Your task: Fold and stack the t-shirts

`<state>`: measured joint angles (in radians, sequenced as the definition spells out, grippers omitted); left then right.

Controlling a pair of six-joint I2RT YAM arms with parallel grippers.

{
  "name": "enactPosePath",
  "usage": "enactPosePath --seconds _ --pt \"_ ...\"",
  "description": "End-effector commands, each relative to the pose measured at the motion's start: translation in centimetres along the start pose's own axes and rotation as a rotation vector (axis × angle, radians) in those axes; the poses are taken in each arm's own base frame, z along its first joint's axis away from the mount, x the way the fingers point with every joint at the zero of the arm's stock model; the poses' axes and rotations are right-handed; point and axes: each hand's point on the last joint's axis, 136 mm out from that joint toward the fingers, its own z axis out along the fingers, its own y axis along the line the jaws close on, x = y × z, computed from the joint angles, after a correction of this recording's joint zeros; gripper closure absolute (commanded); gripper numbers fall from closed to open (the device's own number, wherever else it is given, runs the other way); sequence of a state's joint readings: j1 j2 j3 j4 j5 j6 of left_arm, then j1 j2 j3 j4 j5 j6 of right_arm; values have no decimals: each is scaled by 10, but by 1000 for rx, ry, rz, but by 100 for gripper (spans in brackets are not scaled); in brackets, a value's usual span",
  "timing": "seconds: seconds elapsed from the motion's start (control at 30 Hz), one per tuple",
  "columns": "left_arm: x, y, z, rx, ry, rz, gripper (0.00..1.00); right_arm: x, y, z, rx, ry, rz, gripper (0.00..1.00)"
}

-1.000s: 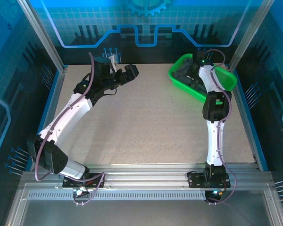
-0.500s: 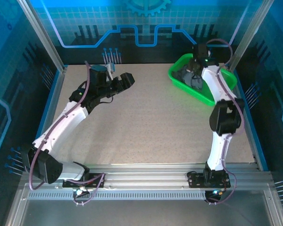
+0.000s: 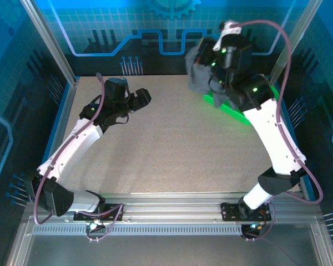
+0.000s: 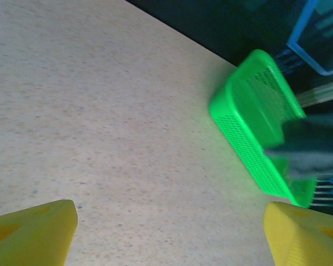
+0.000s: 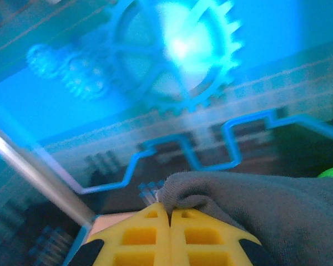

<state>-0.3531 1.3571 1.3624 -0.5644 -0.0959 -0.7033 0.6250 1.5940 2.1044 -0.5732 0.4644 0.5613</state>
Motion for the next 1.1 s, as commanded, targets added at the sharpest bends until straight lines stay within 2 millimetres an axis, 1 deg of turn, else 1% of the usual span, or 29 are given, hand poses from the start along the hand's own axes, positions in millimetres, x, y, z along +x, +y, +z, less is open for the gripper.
enactPosePath --seconds 0.0,0.03,0.07,0.1,0.13,0.17,0.2,0.23,0.27,0.33,0.37,0.43,0.47,0.57,0.63,0.67,0.7,0.73,0.77,0.83,0.9,0.97,1.07 --pt "-21 27 -29 -131 -89 5 12 95 30 20 -19 189 6 100" --pt "-24 32 -34 -145 -101 -2 12 119 41 21 -36 234 1 100" --pt "-26 38 -38 -163 -110 -11 11 149 54 24 -60 298 -3 100" --pt "-27 44 -44 -180 -120 -16 12 179 68 27 -102 375 -9 91" --pt "-27 50 -48 -194 -127 -21 11 204 79 28 -135 446 -13 78" --pt "-25 57 -52 -208 -128 -27 11 232 86 31 -157 529 -16 67" --pt "-23 63 -56 -219 -126 -35 11 255 89 31 -173 609 -20 60" --pt "-19 69 -58 -231 -117 -45 11 269 90 31 -187 658 -29 57" --pt "-13 76 -61 -243 -102 -55 11 280 86 31 -184 701 -48 56" --pt "2 86 -63 -259 -58 -70 12 288 68 29 -156 739 -84 53" --pt "12 91 -63 -263 -28 -78 13 291 53 28 -130 752 -97 51" --pt "36 99 -59 -257 48 -101 16 296 14 25 -57 770 -81 51" --pt "51 104 -56 -256 97 -122 19 300 -12 23 -17 784 -59 51" --pt "100 111 -37 -217 267 -228 27 317 -82 10 93 850 -2 51" --pt "133 116 -22 -216 367 -309 29 331 -121 0 163 902 8 51" --pt "149 118 -13 -221 412 -346 29 340 -140 -6 198 936 17 51" --pt "160 119 -6 -230 441 -369 29 347 -153 -10 214 963 25 51" --pt "172 124 1 -256 471 -377 29 355 -166 -15 239 995 38 51" --pt "181 128 7 -281 490 -360 29 364 -179 -18 269 1029 52 51" --pt "193 135 15 -342 522 -311 29 380 -197 -24 309 1091 82 51" --pt "202 140 17 -408 557 -273 29 394 -212 -29 358 1140 101 51" --pt "209 142 15 -463 573 -228 29 405 -221 -31 385 1158 120 51" --pt "220 143 18 -497 573 -157 27 413 -226 -30 401 1157 139 51"
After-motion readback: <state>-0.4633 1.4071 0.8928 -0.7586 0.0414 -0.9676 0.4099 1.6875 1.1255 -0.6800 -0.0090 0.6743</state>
